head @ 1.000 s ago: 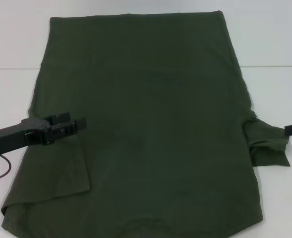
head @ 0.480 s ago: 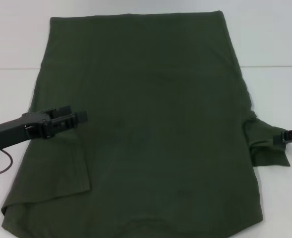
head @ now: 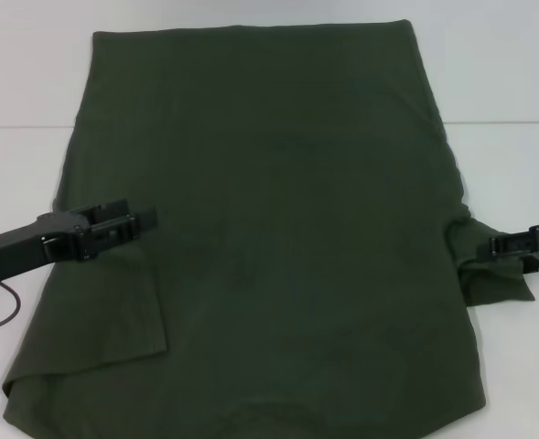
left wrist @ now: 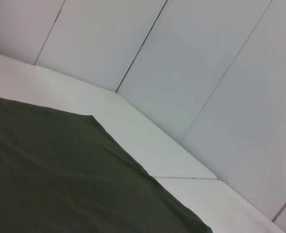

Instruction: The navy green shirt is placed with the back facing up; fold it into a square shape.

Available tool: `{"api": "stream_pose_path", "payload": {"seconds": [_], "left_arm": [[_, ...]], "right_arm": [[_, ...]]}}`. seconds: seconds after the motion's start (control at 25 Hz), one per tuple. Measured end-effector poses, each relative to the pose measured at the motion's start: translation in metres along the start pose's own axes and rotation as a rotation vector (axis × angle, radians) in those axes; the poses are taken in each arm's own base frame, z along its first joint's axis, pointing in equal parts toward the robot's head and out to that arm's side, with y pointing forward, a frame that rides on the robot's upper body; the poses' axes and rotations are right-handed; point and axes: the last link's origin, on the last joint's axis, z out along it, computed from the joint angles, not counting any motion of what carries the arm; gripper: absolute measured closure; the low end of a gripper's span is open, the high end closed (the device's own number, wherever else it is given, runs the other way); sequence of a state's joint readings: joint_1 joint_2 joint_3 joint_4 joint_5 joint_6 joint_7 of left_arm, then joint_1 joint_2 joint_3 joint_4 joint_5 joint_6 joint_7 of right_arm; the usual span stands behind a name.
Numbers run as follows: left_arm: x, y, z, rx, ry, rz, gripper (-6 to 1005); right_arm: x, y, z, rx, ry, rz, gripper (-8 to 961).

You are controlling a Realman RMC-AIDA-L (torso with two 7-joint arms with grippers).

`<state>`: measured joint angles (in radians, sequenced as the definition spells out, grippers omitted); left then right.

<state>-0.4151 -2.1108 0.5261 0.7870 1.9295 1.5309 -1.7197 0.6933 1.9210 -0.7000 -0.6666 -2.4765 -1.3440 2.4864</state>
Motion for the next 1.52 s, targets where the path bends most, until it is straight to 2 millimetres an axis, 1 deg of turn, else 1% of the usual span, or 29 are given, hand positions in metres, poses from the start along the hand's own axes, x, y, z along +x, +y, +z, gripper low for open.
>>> {"api": "stream_pose_path", "payload": {"seconds": [0.28, 0.48, 0.64, 0.8, 0.96, 1.12, 1.28, 1.52], "left_arm": [[0.001, 0.000, -0.001, -0.001, 0.012, -0.004, 276], [0.001, 0.000, -0.001, -0.001, 0.013, -0.004, 276], [0.001, 0.000, -0.001, -0.001, 0.013, -0.008, 277], [0.000, 0.001, -0.001, -0.002, 0.013, -0.011, 277], [0.000, 0.001, -0.001, -0.003, 0.013, -0.012, 277], [-0.001, 0.001, 0.000, -0.005, 0.013, -0.016, 277], [-0.003, 0.001, 0.000, -0.006, 0.013, -0.023, 277], [-0.003, 0.000, -0.003, 0.004, 0.025, -0.029, 278]], "right_arm": [[-0.007, -0.002, -0.003, 0.015, -0.036, 0.007, 35], [-0.008, -0.003, -0.001, 0.027, -0.052, 0.005, 36], [-0.005, -0.002, -0.003, 0.018, -0.020, 0.000, 36], [-0.001, -0.008, -0.011, 0.026, -0.015, 0.015, 35], [0.002, -0.011, -0.012, 0.029, -0.013, 0.023, 35], [0.002, -0.010, -0.008, 0.028, -0.013, 0.019, 35], [0.001, -0.003, -0.002, 0.015, -0.011, 0.009, 36], [0.001, 0.003, -0.001, -0.007, 0.006, 0.010, 36]]}}
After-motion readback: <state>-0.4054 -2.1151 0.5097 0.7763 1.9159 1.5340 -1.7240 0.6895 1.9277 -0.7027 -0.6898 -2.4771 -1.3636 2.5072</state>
